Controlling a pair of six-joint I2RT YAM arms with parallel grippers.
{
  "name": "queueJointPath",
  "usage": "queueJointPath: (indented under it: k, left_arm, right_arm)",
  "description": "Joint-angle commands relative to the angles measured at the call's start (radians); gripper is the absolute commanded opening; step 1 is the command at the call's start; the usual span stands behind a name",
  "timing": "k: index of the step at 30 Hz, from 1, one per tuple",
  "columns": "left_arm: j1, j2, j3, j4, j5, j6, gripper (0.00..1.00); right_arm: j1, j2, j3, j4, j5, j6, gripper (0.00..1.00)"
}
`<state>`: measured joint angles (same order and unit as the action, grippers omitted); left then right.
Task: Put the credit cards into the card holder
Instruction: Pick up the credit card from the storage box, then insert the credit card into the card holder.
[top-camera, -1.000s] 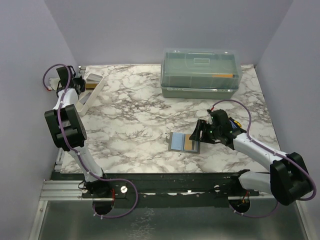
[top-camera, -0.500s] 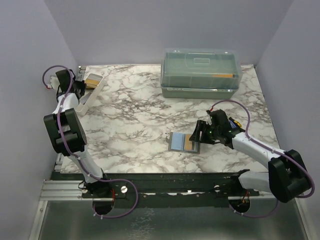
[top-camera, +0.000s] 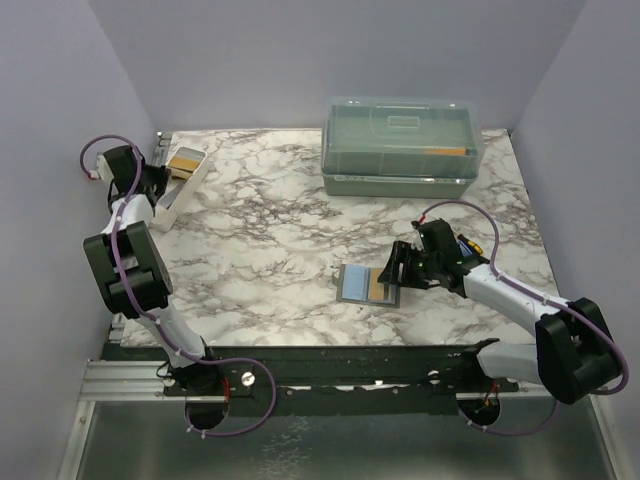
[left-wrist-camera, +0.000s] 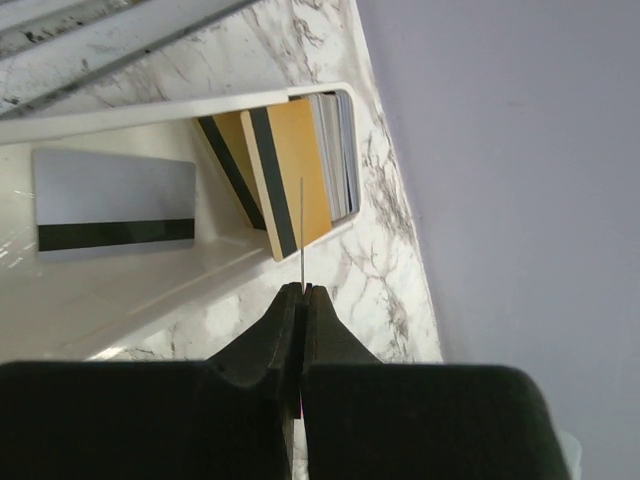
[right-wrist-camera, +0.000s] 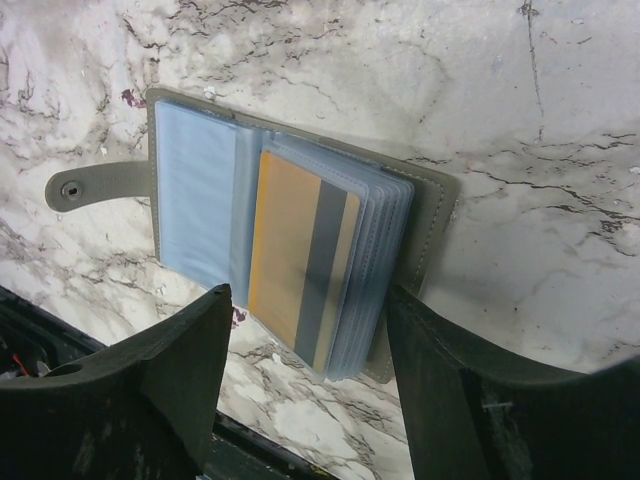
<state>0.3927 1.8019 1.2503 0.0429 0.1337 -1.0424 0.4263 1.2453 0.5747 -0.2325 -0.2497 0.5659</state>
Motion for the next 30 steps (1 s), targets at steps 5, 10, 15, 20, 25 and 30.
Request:
queueJointPath:
  k: [5,10,15,20,25,30]
  left_arm:
    - [-0.100,-0.176,-0.054,0.037,0.265,0.036,0.00]
    - [-0.301,-0.312,-0.155,-0.009,0.408,0.141,0.00]
    - [-0.550,-0.381,-0.270,0.071,0.690,0.277,0.00]
    - [-0.735,-0.409,-0.413,0.280,0.878,0.233,0.00]
    - [-0.851,-0.408,-0.520,0.476,0.919,0.120,0.00]
    - [-0.912,-0.385,-0.584,0.598,0.877,0.056,0.00]
  right_arm:
    - [0.006,-0.020,0.048,-0.039,-0.010,-0.035,0.67]
    - [0.006,-0.040,0.113,-0.089,-0.040,-0.034,0.67]
    - [0.006,-0.097,0.100,-0.007,-0.210,-0.008,0.67]
    - [0.005,-0.169,-0.019,0.320,-0.456,0.114,0.74]
    - [0.006,-0.140,-0.084,0.525,-0.544,0.246,0.76]
    - [0.006,-0.136,-0.189,0.785,-0.594,0.414,0.72]
